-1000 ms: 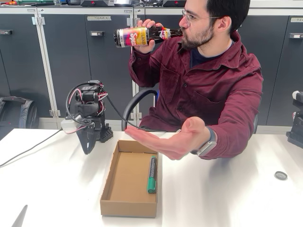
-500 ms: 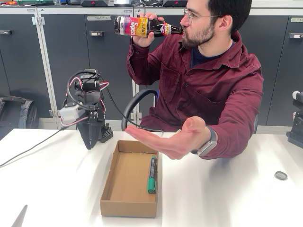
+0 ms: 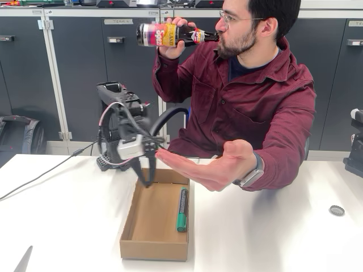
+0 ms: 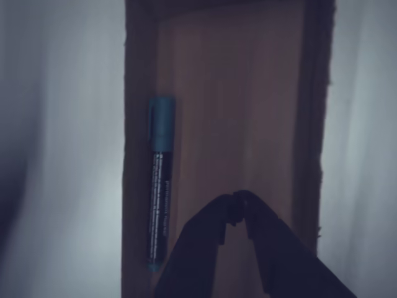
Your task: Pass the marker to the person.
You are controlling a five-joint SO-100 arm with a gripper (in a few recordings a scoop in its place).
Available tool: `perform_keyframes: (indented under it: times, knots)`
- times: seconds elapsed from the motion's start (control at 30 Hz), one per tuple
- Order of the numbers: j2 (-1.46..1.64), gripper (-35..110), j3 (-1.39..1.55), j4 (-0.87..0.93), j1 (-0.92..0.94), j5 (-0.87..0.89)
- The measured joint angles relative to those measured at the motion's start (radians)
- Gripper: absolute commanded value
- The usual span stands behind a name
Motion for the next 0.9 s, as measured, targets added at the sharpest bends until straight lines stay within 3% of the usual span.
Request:
perform_keyframes:
  times: [0.27, 0.9]
  knots:
    - [-0.080, -5, -0.015, -0.057, -0.094, 0.029]
    - [-0.232, -5, -0.002, -0.206, -0.123, 0.094]
